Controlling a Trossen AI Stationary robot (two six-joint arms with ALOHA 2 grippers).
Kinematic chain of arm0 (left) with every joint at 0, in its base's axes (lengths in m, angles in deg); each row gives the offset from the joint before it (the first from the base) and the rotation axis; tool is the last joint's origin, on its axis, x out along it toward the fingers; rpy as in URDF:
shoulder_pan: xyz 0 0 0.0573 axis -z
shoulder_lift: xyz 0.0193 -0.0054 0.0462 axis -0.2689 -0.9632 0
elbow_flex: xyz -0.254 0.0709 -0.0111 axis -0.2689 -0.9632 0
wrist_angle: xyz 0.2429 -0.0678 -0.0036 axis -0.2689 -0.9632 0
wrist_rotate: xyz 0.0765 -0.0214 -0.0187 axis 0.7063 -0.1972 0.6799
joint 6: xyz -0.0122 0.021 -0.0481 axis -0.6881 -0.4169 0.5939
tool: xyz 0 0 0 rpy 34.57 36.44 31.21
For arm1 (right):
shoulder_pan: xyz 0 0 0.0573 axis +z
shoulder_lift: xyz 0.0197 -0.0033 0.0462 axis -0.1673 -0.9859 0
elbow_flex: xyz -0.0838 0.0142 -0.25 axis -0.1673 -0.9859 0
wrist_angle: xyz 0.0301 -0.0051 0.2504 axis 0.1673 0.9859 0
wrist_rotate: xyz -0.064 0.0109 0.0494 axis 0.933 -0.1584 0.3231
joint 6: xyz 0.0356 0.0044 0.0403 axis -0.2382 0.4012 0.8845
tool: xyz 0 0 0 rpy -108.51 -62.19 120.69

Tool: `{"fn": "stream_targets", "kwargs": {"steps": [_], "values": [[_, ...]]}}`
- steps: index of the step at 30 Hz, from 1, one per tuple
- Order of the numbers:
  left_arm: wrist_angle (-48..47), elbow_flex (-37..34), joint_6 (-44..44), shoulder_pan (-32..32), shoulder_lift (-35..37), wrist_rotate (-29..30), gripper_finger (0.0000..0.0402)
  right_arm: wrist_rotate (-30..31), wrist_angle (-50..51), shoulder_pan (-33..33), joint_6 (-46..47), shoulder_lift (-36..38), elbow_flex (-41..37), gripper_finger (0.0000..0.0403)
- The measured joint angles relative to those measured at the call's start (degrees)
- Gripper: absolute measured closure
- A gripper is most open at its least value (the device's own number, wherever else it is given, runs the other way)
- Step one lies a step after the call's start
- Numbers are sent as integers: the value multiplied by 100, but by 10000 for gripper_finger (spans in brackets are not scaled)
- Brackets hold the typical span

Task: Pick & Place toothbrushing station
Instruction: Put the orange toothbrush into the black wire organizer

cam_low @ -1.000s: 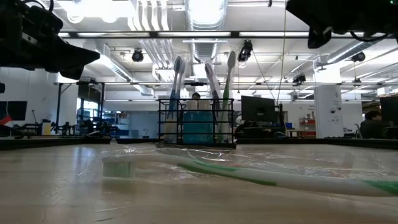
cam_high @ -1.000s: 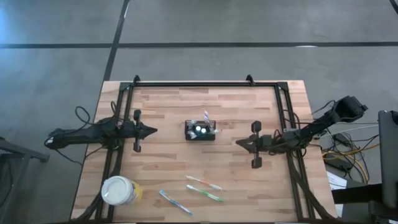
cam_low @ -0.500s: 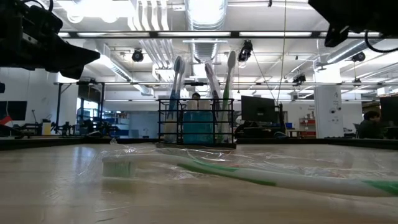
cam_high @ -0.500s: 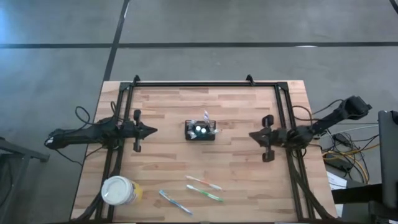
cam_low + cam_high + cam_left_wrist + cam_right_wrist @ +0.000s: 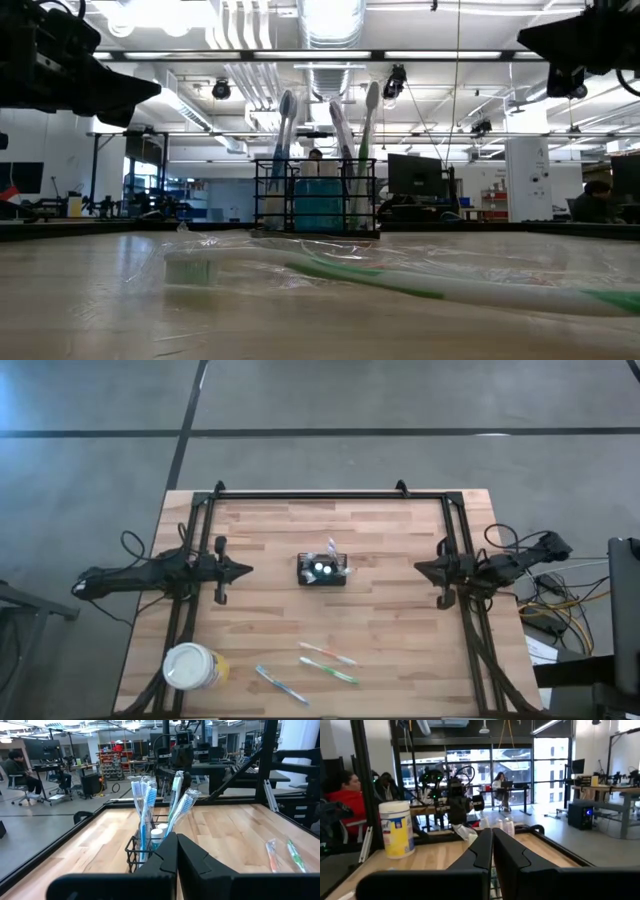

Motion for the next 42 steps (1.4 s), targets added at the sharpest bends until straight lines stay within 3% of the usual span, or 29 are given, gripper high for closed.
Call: {"fn": "stream_targets", "kwargs": {"steps": [2, 17, 21, 24, 28, 33, 42], "values": [[2, 0, -21, 0, 0, 0, 399, 4, 355, 0, -70, 370, -17, 390], [-2, 0, -1, -7, 9, -42, 398, 305, 792, -35, 193, 365, -44, 390], [-2, 0, 5, -6, 7, -42, 398, 778, 780, -37, 301, 321, -41, 390], [-2, 0, 7, -4, 7, -42, 397, 451, 778, -35, 481, 43, 134, 390], [0, 0, 10, -4, 7, 13, 397, 425, 776, -33, 519, -827, 576, 390], [0, 0, 60, -4, 7, 73, 393, 427, 902, -33, 739, -2510, 1599, 390], [0, 0, 64, -4, 7, 105, 392, 393, 3772, -33, 2074, -5773, 4462, 390]]}}
